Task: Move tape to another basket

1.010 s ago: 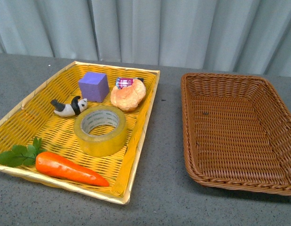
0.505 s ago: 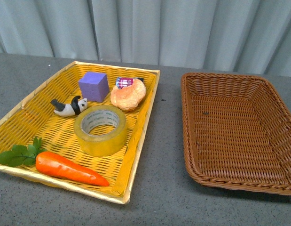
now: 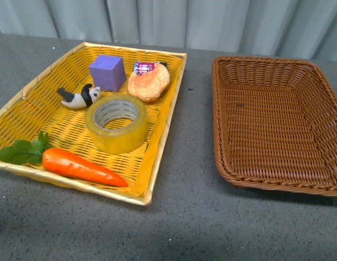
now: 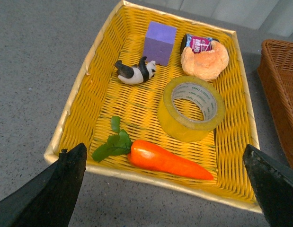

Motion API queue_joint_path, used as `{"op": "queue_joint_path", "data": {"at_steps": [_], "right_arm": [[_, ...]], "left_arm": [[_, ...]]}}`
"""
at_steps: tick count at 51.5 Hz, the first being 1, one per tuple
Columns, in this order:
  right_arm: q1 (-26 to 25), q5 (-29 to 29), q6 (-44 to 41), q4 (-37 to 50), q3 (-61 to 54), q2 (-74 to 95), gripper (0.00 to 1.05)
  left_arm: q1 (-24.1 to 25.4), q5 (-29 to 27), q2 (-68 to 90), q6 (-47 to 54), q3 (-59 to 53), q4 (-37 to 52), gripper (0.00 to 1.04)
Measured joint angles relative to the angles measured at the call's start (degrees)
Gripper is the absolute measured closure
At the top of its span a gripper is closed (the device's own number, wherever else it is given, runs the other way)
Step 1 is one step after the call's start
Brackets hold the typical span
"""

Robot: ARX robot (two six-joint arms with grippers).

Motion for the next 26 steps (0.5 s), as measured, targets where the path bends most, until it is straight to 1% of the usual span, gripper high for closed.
{"op": "queue_joint_path", "data": {"at_steps": [3,8,13,18,22,26], "right_arm": [[0.0,0.0,0.0,0.0,0.0,0.0,0.09],[0.0,0.0,0.0,0.0,0.0,0.0,0.09],[0.0,0.0,0.0,0.0,0.0,0.0,0.09],[0.0,0.0,0.0,0.0,0.0,0.0,0.09],[0.0,-0.02,0.0,0.0,0.0,0.0,0.09],[0.0,0.0,0.0,0.0,0.0,0.0,0.09]], "left_arm": [[0.11,0.74,10.03,-0.39,3.69,3.19,0.07],[0.09,3.43,20.02,-0.44,8.57,3.06,0.07],[-0.17,4.48,29.48,-0.55,13.55,3.65,0.07],[-1.2,3.85,38.82,-0.59,20.33,3.52,0.07],[-2.34,2.71,44.61,-0.39,25.35,2.51,0.07],[-3.3,2.73,49.13,-0.44,29.2,1.81,0.07]]}}
